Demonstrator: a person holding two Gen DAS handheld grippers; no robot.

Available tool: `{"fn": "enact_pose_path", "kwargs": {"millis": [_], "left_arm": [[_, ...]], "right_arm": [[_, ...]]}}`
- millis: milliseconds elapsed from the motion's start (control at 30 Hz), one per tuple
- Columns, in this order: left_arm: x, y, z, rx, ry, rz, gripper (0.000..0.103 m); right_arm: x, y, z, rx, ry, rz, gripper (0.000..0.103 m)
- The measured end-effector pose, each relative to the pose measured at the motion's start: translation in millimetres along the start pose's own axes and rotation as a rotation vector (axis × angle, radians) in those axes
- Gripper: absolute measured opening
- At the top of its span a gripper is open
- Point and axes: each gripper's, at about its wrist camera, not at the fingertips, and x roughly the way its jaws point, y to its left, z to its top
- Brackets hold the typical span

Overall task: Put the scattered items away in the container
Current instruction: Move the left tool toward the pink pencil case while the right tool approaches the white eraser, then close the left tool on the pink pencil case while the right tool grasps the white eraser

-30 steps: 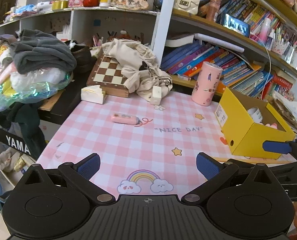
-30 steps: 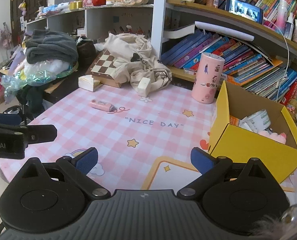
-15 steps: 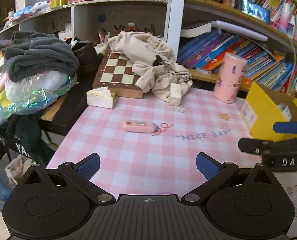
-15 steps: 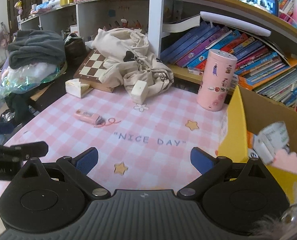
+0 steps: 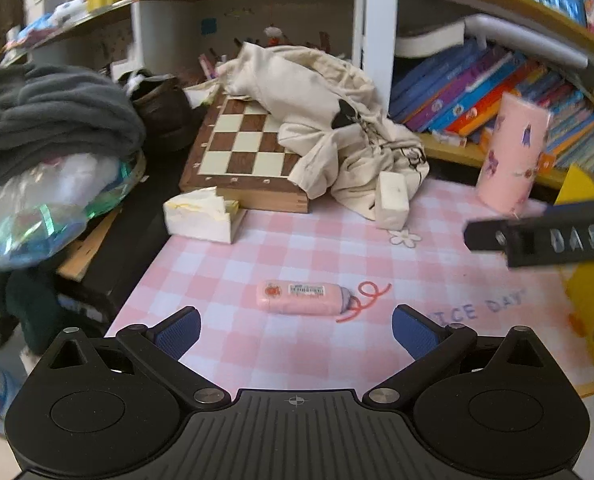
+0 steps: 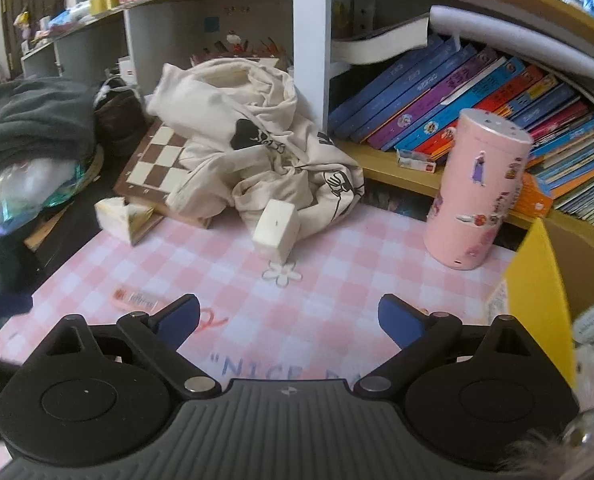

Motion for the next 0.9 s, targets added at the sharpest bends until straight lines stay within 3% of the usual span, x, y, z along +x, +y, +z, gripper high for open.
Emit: {"fn": "enact_pose_path", "kwargs": {"millis": [400, 900], "left_arm": [[58.3, -8.8, 3.9, 0.050, 0.046, 0.025, 0.101], [78.9, -10.8, 0.6, 0.027, 0.056, 0.059, 0.092]], "right_arm": [[67.1, 2.7, 23.3, -0.002, 0.037, 0.023, 0.096], [128.7, 7.7, 47.8, 0.016, 0.050, 0.025, 0.083]]}}
